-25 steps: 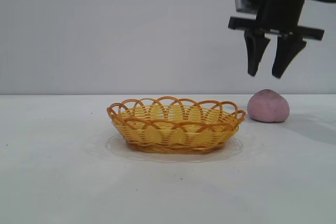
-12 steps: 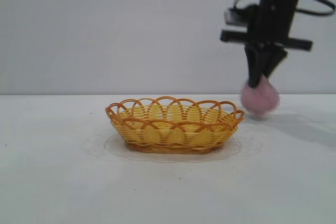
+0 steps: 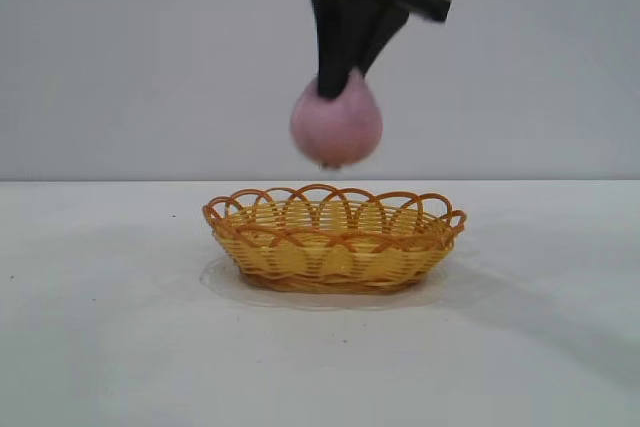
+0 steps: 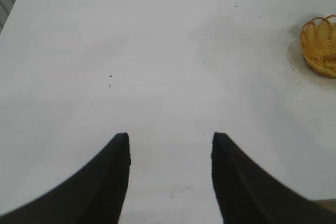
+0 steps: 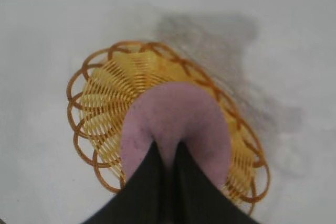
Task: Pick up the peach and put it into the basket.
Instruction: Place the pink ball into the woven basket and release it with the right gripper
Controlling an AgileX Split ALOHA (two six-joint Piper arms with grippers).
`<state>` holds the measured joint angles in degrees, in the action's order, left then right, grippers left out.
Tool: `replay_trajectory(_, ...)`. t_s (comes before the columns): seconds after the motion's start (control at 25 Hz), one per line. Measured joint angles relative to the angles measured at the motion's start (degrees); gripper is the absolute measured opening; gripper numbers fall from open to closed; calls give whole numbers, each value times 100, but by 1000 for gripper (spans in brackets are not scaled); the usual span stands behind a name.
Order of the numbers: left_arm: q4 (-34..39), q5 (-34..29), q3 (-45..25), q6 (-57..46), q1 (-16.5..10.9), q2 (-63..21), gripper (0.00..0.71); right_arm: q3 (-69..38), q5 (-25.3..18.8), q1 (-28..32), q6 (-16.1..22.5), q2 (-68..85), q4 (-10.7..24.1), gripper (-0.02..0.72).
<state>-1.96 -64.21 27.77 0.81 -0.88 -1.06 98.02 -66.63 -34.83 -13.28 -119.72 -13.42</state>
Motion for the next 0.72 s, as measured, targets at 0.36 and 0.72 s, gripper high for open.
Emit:
replay_trajectory(0.36, 0, 0, 0, 22, 0, 0, 307, -176, 262, -33, 79, -420, 20, 124)
replay_trajectory(0.72, 0, 0, 0, 22, 0, 0, 307, -176, 112, 9, 397, 112, 288, 454)
